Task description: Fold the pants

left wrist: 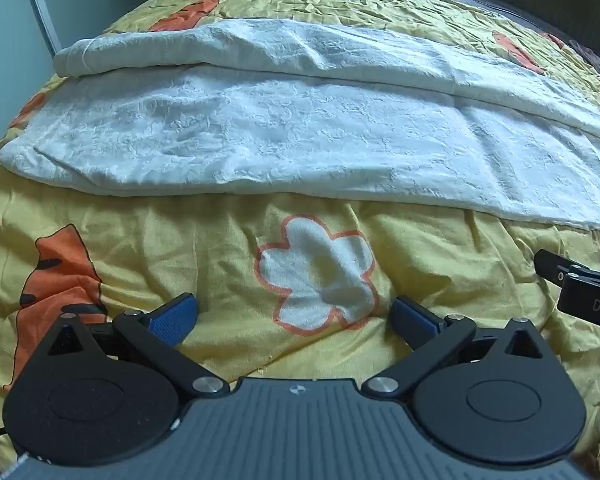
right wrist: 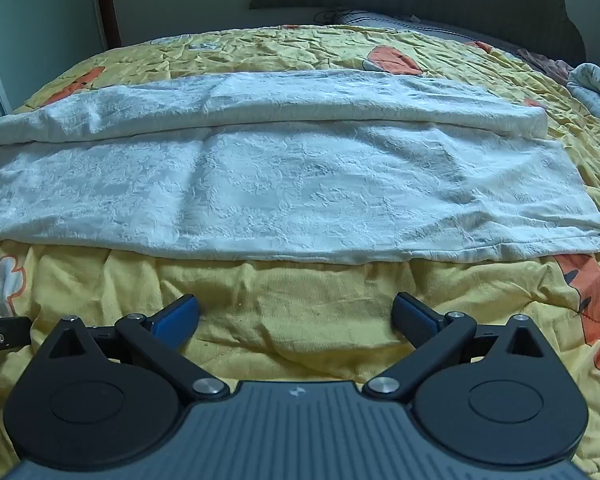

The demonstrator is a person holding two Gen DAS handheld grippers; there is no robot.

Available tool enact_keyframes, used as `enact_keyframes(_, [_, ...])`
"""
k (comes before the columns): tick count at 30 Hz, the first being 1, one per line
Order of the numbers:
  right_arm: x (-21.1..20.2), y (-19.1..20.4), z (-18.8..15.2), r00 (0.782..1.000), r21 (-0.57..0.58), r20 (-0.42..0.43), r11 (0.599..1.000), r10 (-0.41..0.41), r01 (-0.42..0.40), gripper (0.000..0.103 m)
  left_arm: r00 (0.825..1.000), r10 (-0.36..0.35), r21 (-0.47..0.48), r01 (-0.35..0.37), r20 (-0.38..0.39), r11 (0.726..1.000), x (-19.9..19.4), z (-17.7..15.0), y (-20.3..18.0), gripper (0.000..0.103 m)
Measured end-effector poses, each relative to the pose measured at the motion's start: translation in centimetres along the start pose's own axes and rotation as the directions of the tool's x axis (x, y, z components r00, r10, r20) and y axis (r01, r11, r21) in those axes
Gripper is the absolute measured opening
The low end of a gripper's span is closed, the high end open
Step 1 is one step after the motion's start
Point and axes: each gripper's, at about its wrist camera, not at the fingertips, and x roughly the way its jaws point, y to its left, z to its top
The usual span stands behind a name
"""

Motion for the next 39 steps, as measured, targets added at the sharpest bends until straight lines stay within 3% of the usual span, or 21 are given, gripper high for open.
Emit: enact_keyframes(39, [-0.09, 0.04, -0.14, 1.0, -0.001, 0.013, 1.0, -0.002, 0.002, 0.103, 1.0, 0.017, -0.008, -0.017, -0.001, 1.0, 0.03, -0.06, 0.26, 0.103])
